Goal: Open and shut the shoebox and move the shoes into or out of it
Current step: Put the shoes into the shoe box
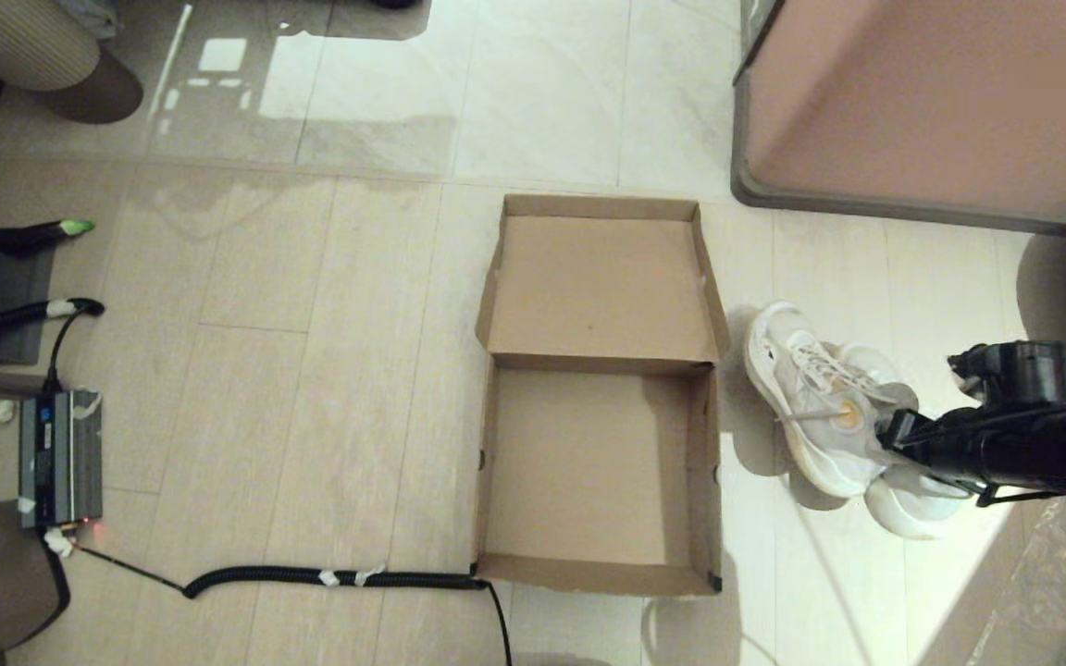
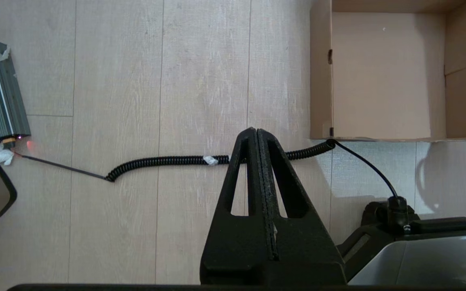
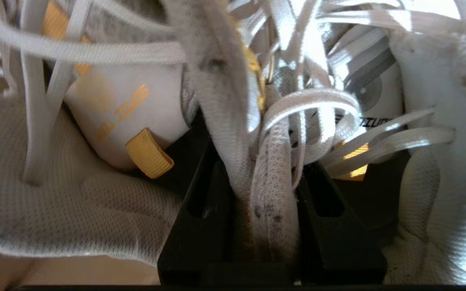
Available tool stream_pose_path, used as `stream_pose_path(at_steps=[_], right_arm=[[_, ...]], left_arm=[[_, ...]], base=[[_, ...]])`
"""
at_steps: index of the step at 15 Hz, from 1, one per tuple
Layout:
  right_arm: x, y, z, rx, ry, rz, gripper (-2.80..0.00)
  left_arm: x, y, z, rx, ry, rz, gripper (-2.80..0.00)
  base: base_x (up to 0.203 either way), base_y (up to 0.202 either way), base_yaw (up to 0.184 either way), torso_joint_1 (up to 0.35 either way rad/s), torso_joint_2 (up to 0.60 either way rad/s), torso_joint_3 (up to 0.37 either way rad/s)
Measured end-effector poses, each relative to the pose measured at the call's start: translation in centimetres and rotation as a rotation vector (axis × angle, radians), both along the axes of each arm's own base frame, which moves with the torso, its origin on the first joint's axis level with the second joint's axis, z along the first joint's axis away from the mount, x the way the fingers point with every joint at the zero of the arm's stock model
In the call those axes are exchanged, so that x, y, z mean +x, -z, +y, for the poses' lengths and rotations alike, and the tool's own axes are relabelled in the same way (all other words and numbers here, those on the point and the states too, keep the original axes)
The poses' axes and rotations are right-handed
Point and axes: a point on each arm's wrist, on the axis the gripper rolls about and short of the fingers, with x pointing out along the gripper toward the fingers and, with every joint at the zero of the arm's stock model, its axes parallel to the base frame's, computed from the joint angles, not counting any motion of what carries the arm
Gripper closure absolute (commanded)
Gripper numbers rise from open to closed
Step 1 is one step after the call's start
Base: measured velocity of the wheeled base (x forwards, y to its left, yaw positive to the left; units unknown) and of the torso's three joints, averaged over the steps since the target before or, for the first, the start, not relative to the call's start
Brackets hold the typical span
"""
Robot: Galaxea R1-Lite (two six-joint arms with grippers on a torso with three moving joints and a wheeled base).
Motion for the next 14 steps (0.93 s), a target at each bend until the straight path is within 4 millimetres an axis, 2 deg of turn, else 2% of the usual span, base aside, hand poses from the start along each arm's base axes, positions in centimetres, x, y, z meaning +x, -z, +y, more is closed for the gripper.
stream_pose_path(at_steps=[3, 6, 9, 11, 14], right_arm=[[-3.4, -3.8, 1.0, 0.037, -0.043, 0.038, 0.00], [-7.0, -8.3, 2.1, 0.065, -0.092, 0.022, 0.00], [-11.0, -11.8, 4.6, 0.097, -0.195, 0.024, 0.00], [-13.6, -12.9, 7.1, 0.102, -0.305, 0.021, 0.00], [-16.7, -12.7, 10.5, 0.075, -0.467, 0.033, 0.00]], left_arm=[[0.0, 0.0, 0.0, -0.012, 0.000, -0.001, 0.00], [0.0, 0.0, 0.0, -0.011, 0.000, 0.002, 0.00], [0.0, 0.0, 0.0, -0.010, 0.000, 0.003, 0.00], [0.0, 0.0, 0.0, -0.010, 0.000, 0.002, 0.00], [0.0, 0.0, 0.0, -0.010, 0.000, 0.002, 0.00]], base=[[0.000, 0.000, 0.000, 0.000, 0.00, 0.000], [0.000, 0.000, 0.000, 0.000, 0.00, 0.000], [0.000, 0.000, 0.000, 0.000, 0.00, 0.000], [0.000, 0.000, 0.000, 0.000, 0.00, 0.000], [0.000, 0.000, 0.000, 0.000, 0.00, 0.000]])
